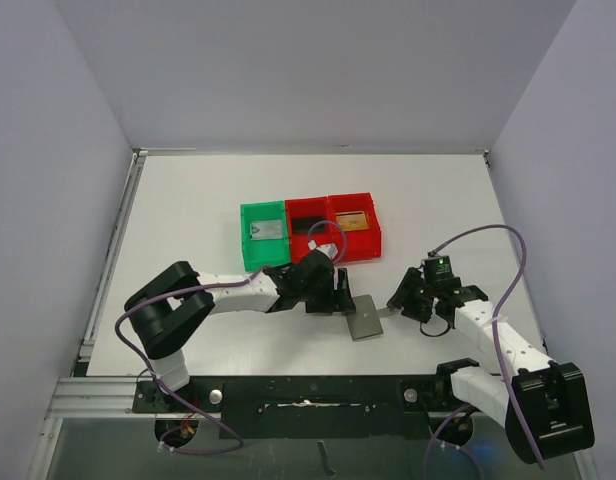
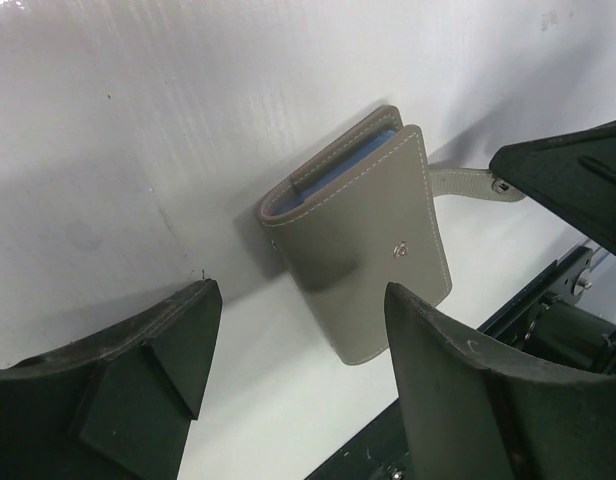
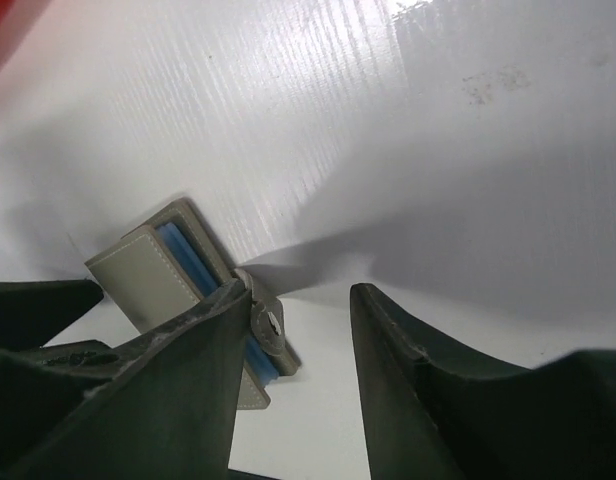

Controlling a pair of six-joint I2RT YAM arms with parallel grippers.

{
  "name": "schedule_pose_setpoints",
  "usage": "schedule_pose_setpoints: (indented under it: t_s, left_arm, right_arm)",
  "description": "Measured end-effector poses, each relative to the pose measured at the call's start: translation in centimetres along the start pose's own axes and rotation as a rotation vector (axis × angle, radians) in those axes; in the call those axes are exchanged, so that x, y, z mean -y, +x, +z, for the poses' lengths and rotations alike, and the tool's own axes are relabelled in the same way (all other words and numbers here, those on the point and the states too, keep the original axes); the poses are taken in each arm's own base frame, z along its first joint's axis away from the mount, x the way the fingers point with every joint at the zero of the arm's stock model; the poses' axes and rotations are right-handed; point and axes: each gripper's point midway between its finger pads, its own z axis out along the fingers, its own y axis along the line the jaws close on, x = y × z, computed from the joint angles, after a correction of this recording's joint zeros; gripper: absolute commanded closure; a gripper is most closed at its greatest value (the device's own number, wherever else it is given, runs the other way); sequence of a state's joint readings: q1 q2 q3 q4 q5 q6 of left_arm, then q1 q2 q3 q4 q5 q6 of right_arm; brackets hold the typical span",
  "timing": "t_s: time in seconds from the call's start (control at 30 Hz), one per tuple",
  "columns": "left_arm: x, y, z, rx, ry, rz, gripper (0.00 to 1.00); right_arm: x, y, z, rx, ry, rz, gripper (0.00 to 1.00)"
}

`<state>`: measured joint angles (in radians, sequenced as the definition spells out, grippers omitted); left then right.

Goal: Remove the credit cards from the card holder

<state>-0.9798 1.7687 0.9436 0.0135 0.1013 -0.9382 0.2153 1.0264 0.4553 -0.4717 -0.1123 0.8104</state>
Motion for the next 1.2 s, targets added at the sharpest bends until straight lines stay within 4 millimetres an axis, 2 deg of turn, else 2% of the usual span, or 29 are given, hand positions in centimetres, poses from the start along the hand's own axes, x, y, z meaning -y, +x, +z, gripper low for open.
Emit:
schedule_pose_setpoints:
  t_s: [0.13,0.27,0.33,0.43,0.5,0.63,0.7,0.8,0.9,1.07,1.2]
  left_arm:
    - [-0.2,0.0,-0.1,0.003,-0.01,0.002,0.35]
    - [-0.3,-0.1,-0.2,0.006,-0.018,0.003,0.35]
    - [-0.4,-0.1,-0.2,0.008,-0.021,0.003,0.35]
    - [-0.4,-0.1,-0.2,0.007,-0.023,0.006,0.35]
    - [-0.4,-0.3,-0.3,0.014,-0.026,0.007,0.35]
    - [0.0,-1.2,-1.1,0.059,-0.025,0.009,0.34]
    - [0.4,-2.1,-2.2,0.107,-0.019,0.01,0.32]
    - [0.9,-3.7,-4.5,0.202,-0.006,0.009,0.29]
    - [0.9,-5.2,-7.1,0.308,0.001,-0.006,0.27]
    - [-0.4,-7.2,-11.2,0.481,-0.011,-0.072,0.26]
    - [-2.1,-8.4,-13.9,0.59,-0.044,-0.135,0.26]
  right_arm:
    - [-0.3,0.3,-0.1,-0.025,-0.023,-0.052,0.55]
    - [-0.5,0.7,0.2,-0.067,-0.037,-0.105,0.62]
    - [-0.4,1.0,0.3,-0.084,-0.038,-0.123,0.68]
    - [-0.4,1.3,0.3,-0.099,-0.043,-0.15,0.87]
    - [-0.4,1.4,0.3,-0.102,-0.045,-0.155,0.94]
    - [-0.7,1.6,0.3,-0.114,-0.059,-0.16,0.99]
    - [-1.3,1.7,0.0,-0.121,-0.086,-0.167,1.0]
    - [-3.4,1.9,-1.1,-0.122,-0.18,-0.193,0.99]
    - [-6.6,1.7,-2.9,-0.108,-0.309,-0.24,0.99]
    - [-12.2,2.5,-5.9,-0.117,-0.504,-0.354,0.99]
    - [-15.3,4.1,-6.8,-0.17,-0.605,-0.41,0.99]
